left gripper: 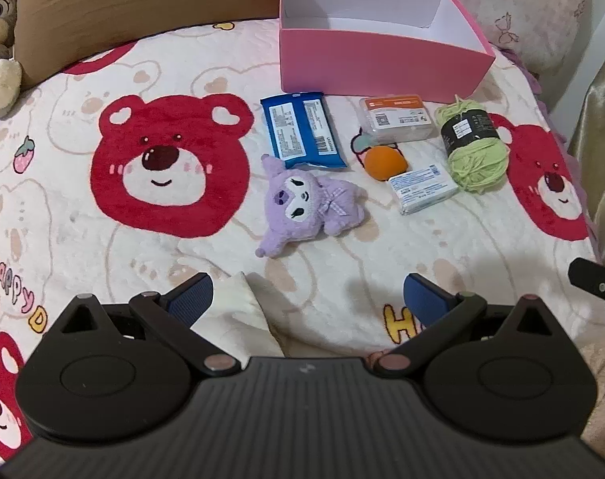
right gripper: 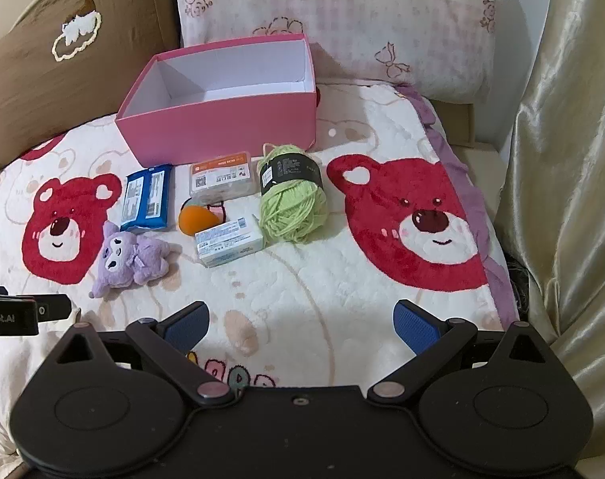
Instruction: Organize objects
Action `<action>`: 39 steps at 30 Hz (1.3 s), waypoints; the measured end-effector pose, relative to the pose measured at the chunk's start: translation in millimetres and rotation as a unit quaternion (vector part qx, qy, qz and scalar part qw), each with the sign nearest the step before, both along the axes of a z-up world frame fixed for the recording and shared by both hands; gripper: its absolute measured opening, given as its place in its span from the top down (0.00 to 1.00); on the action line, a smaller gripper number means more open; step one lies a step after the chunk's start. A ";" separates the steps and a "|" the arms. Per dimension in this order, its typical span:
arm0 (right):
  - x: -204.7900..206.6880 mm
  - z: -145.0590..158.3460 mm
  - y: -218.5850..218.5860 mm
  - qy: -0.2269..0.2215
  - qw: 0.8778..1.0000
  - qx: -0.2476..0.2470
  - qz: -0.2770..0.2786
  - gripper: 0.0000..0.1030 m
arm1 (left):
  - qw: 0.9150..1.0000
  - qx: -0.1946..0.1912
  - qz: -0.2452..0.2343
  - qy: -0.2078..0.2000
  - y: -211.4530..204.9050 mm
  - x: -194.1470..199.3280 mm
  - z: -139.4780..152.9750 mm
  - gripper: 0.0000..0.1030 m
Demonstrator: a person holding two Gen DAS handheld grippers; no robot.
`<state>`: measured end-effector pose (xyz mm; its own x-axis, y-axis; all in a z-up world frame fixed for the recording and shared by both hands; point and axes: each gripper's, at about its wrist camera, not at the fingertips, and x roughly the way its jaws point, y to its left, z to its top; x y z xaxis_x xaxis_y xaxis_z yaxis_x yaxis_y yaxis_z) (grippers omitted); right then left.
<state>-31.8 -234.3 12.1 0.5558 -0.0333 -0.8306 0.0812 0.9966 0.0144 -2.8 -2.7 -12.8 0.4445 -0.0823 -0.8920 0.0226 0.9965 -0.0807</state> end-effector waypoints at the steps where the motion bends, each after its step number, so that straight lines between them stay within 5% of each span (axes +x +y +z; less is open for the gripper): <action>1: -0.1 0.2 0.0 -0.001 1.000 0.001 0.000 0.03 | 1.000 -0.001 -0.001 0.000 0.1 -0.1 -0.1 0.00; 39: -0.5 10.2 2.6 -0.011 1.000 0.005 0.023 0.03 | 1.000 0.021 -0.016 -0.009 10.6 10.4 10.1 0.00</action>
<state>-32.3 -231.8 22.4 0.5752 0.0005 -0.8180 0.0351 0.9991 0.0253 7.6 7.9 -2.7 0.4577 -0.0583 -0.8872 0.0549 0.9978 -0.0373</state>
